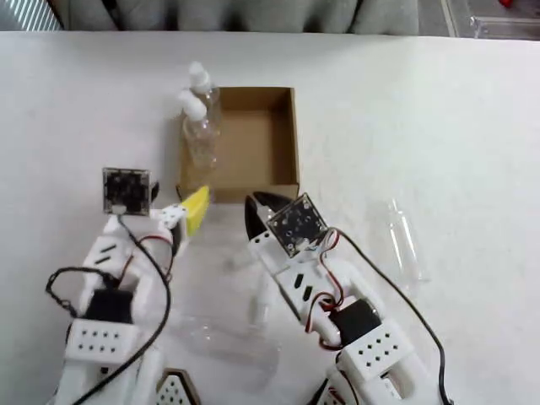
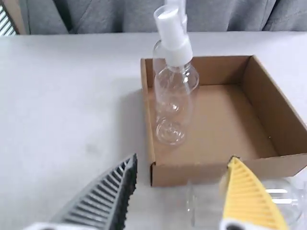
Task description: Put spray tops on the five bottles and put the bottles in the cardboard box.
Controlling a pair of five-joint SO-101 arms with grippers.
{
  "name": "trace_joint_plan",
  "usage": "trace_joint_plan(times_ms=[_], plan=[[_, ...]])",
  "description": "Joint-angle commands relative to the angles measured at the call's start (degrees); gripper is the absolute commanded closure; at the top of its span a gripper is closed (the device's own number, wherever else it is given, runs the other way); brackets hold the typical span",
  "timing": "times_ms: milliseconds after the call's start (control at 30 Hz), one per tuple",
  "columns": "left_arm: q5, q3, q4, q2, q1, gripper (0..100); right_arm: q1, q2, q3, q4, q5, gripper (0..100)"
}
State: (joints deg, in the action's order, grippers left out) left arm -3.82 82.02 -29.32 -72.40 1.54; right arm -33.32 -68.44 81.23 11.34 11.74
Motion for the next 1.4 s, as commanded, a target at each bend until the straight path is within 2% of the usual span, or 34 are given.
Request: trace_joint_plan(times_ms=[0,200,333,567,700,800,933,1067,1200,1367], plan=[[0.3,-0.5,-8.1,-9.1,5.8,72,0.6,-0.7,-0.6,0.0,-0.4,98.2],[0.2,-0.5,-12.8,-10.8,17.1,72,0.0,-1.0,-1.0,2.8,-0.4,98.2],[0.2,-3.7,-14.7,-6.2,20.4,72,-0.7,-1.0,-2.5,8.0,-0.1,98.2],[-6.9,-18.2,-15.0,19.3,24.7,72,-7.5,-1.0,-11.0,28.7,0.0,98.1],[-10.4,-25.8,-13.3,35.1,29.6,72,-11.7,-1.0,-16.4,39.2,0.2,98.1],[-13.8,-30.4,-9.1,46.3,32.4,72,-17.5,-0.5,-18.8,45.2,4.8,98.1],[-18.4,-35.3,-6.2,58.2,32.7,72,-28.7,-0.5,-19.1,50.3,8.1,98.0],[-20.2,-38.5,-6.4,62.5,32.7,72,-37.1,-0.3,-19.2,52.7,8.3,95.9],[-20.7,-38.5,-6.4,62.5,32.7,72,-41.5,3.2,-19.3,53.4,8.1,84.1],[-20.7,-38.5,-6.2,62.6,32.7,72,-44.0,17.4,-22.4,51.2,8.0,83.7]])
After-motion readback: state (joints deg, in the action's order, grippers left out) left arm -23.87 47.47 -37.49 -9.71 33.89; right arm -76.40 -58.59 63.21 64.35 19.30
